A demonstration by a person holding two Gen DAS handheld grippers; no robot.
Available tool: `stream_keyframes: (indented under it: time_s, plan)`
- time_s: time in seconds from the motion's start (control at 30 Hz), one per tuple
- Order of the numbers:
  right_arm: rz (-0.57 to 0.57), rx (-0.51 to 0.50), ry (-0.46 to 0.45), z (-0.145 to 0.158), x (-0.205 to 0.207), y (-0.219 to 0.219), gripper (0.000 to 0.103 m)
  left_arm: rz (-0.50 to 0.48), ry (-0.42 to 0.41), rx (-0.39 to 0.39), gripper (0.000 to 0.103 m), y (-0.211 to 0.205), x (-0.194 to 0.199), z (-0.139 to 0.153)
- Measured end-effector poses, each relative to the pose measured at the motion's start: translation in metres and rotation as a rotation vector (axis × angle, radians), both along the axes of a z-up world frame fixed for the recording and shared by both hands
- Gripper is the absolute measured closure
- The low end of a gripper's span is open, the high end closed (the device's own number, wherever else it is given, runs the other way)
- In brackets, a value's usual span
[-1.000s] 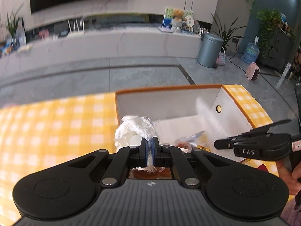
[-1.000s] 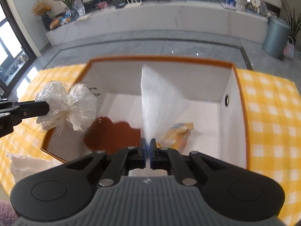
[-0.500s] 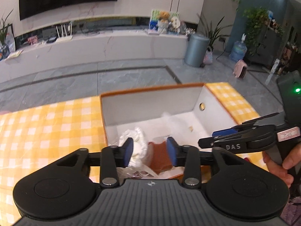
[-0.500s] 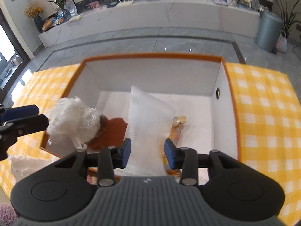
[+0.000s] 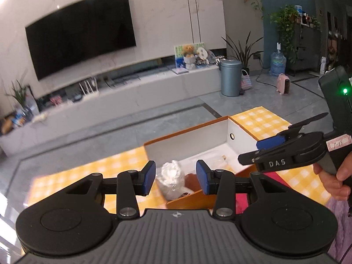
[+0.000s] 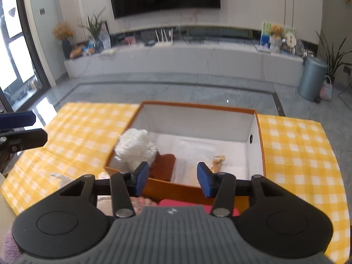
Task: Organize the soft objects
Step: 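Open both tools to drop the bags into the orange box and withdraw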
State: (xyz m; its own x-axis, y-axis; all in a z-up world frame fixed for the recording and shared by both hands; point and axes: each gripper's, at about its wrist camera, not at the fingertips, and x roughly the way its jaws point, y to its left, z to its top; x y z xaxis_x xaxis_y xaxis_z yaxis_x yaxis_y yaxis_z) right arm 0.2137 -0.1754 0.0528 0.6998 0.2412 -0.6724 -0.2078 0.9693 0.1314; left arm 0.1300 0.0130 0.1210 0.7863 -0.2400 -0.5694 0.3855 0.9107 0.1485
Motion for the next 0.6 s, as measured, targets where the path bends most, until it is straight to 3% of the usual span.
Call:
stream_keyframes:
  time_s: [0.3, 0.6]
  plan:
    - [-0.039, 0.041, -0.114, 0.007, -0.087, 0.01, 0.054, 0.039, -0.07, 0.015, 0.055, 0.006, -0.07, -0.001]
    - [-0.049, -0.002, -0.079, -0.017, -0.144, 0.022, 0.049, 0.144, 0.022, -0.09, 0.055, 0.02, -0.097, -0.029]
